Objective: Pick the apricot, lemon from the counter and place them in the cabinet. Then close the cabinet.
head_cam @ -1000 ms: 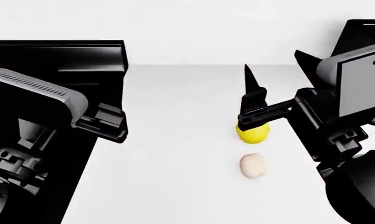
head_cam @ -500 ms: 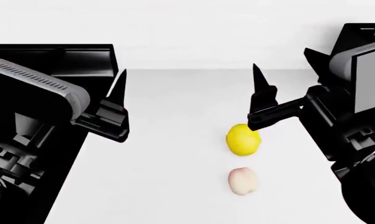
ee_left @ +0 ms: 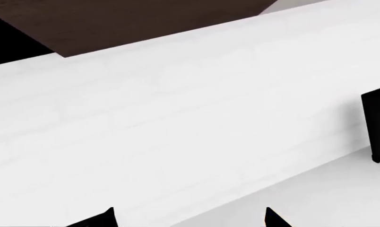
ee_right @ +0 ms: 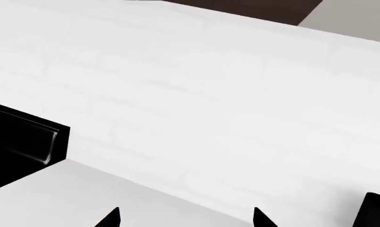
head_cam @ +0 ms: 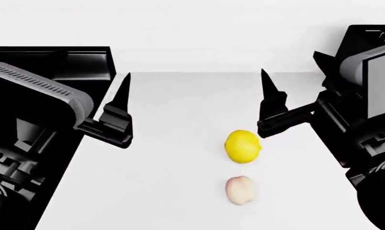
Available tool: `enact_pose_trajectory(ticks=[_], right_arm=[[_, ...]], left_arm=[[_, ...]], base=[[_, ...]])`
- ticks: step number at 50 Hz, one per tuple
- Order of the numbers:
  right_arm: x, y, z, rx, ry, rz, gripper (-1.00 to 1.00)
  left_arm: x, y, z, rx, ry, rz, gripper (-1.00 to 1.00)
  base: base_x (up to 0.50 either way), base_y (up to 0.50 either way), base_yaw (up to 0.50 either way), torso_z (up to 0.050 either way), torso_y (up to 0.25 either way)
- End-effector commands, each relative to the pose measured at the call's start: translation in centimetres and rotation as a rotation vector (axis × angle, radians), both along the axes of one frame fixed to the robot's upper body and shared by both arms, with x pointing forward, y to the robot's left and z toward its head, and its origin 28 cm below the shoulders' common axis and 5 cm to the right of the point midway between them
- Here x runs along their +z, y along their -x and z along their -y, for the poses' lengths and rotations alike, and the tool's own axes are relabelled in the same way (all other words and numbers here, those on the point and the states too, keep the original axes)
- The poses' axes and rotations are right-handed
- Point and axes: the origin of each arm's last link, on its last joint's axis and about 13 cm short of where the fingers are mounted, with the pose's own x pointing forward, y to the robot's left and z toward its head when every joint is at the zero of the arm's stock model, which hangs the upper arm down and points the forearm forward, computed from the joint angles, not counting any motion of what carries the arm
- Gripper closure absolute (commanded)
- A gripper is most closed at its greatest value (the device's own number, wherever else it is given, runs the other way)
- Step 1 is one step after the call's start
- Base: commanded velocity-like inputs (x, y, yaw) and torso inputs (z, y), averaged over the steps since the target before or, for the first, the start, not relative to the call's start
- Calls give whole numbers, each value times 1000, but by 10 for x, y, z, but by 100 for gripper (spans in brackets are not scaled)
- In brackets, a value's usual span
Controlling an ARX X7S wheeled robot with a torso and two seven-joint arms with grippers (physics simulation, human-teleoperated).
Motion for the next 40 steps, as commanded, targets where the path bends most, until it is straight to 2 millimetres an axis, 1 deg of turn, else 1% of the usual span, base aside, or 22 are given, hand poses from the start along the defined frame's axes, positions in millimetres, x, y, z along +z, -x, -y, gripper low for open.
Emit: enact_pose_trajectory(ticks=[1,18,25,27,31,40], right_arm=[[-5,8,7,51,76,-87,-100],[-2,31,31,168,162,-245,-100],[0,43,35,255,195,-275,-100],[1,47,35,324,184,-270,-100],[-4,49,35,389,172,-287,-100],[-21,46,31,450,202,-361,-100]], left_arm=[[-2,1,-2,-2,-4,-2,-100],[-2,3,-5,2,-10,-2,-100],[-4,2,-6,8,-11,-3,-100],[-4,2,-6,8,-10,-4,-100],[-5,1,-5,6,-11,-6,-100],[-7,2,-4,3,-18,-11,-100]], base=[[0,0,0,0,0],[0,0,0,0,0],[0,0,0,0,0],[0,0,0,0,0],[0,0,0,0,0],[0,0,0,0,0]])
